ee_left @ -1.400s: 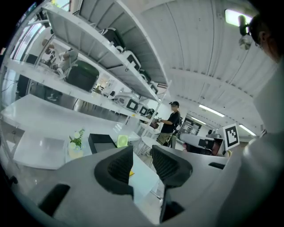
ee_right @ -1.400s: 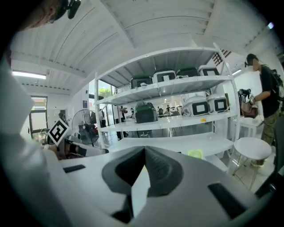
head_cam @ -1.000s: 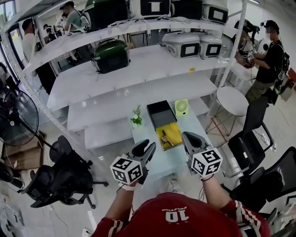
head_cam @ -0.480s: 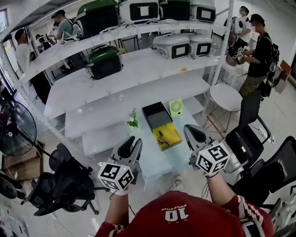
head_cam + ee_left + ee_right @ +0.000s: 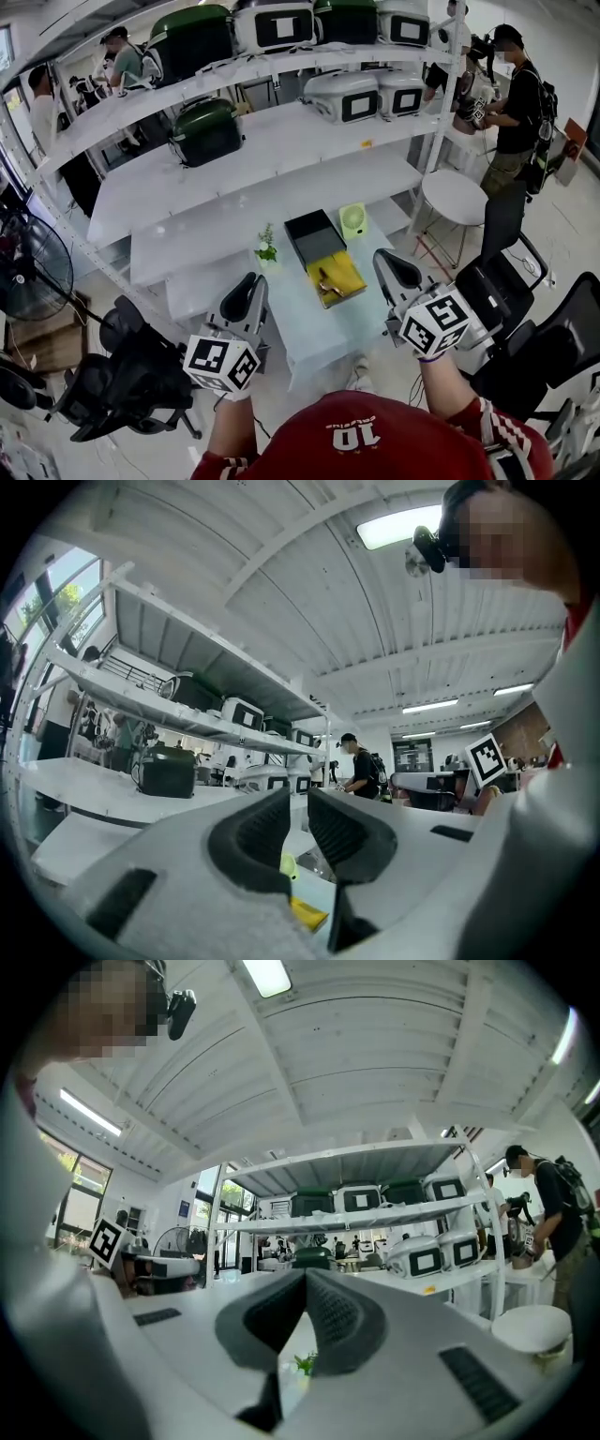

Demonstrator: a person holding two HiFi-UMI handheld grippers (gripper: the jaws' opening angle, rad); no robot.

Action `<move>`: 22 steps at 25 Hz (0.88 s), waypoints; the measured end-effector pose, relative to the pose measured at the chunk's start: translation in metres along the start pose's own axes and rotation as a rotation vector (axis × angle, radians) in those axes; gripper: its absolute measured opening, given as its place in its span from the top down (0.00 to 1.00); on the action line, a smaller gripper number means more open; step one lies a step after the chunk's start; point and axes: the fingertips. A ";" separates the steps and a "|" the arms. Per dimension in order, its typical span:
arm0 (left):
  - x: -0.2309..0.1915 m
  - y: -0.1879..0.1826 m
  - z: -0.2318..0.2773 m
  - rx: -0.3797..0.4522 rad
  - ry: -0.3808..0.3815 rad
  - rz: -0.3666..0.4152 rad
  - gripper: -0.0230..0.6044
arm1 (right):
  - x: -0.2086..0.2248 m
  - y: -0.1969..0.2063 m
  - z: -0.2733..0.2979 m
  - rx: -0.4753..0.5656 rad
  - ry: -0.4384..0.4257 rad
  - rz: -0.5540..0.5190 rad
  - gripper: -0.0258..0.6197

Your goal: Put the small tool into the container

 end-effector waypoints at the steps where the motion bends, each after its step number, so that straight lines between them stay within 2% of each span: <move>1: -0.001 -0.001 -0.001 0.002 -0.005 0.002 0.89 | -0.001 0.001 0.001 -0.003 -0.003 0.001 0.95; 6: 0.000 -0.003 -0.004 0.022 -0.012 -0.027 0.93 | -0.004 0.006 -0.001 -0.007 -0.013 0.009 0.95; 22: 0.006 -0.002 -0.007 0.031 -0.019 0.006 0.98 | -0.007 0.015 -0.005 -0.018 -0.018 0.024 0.95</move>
Point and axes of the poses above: the fingertips, and each gripper's own axes: z forward along the fingers, x to its right, y out of its underside, and after that the axes turned 6 degrees about x, right-handed
